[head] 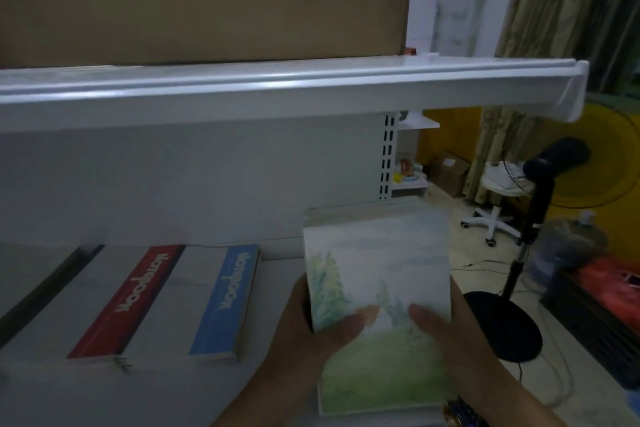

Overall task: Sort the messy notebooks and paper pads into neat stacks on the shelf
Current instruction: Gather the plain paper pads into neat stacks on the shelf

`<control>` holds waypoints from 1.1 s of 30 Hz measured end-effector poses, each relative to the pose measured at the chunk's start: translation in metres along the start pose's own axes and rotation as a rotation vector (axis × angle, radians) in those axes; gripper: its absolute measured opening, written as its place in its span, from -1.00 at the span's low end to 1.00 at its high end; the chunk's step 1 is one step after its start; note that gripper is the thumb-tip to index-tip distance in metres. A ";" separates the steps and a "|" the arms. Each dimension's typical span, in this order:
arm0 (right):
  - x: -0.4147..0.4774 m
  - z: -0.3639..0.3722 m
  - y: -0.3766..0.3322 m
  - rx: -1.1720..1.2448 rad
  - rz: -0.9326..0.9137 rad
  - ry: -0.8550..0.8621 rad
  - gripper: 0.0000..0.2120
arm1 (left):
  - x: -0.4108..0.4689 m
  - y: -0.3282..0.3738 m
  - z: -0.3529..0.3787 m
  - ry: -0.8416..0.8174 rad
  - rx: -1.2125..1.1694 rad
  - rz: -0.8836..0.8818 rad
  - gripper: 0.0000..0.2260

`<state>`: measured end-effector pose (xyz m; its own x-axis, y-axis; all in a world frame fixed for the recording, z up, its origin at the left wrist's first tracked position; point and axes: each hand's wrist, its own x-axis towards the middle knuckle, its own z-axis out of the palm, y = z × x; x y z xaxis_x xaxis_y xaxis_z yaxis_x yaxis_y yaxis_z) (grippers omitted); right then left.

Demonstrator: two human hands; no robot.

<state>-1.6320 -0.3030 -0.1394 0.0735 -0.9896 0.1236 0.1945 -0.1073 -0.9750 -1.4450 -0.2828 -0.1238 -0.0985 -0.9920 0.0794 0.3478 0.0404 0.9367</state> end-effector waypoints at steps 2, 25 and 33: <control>-0.001 0.000 0.000 0.011 0.087 -0.004 0.04 | -0.006 -0.001 0.001 0.028 0.013 0.029 -0.29; 0.024 0.043 0.017 -0.005 0.016 0.172 -0.15 | 0.005 0.017 -0.026 0.125 0.161 -0.011 -0.41; 0.034 0.046 0.004 0.174 -0.076 0.227 0.48 | 0.007 0.008 -0.014 0.243 0.249 0.156 -0.47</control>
<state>-1.5835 -0.3327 -0.1306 -0.1641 -0.9777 0.1313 0.3574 -0.1830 -0.9158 -1.4301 -0.2911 -0.1207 0.1723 -0.9699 0.1721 0.1006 0.1911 0.9764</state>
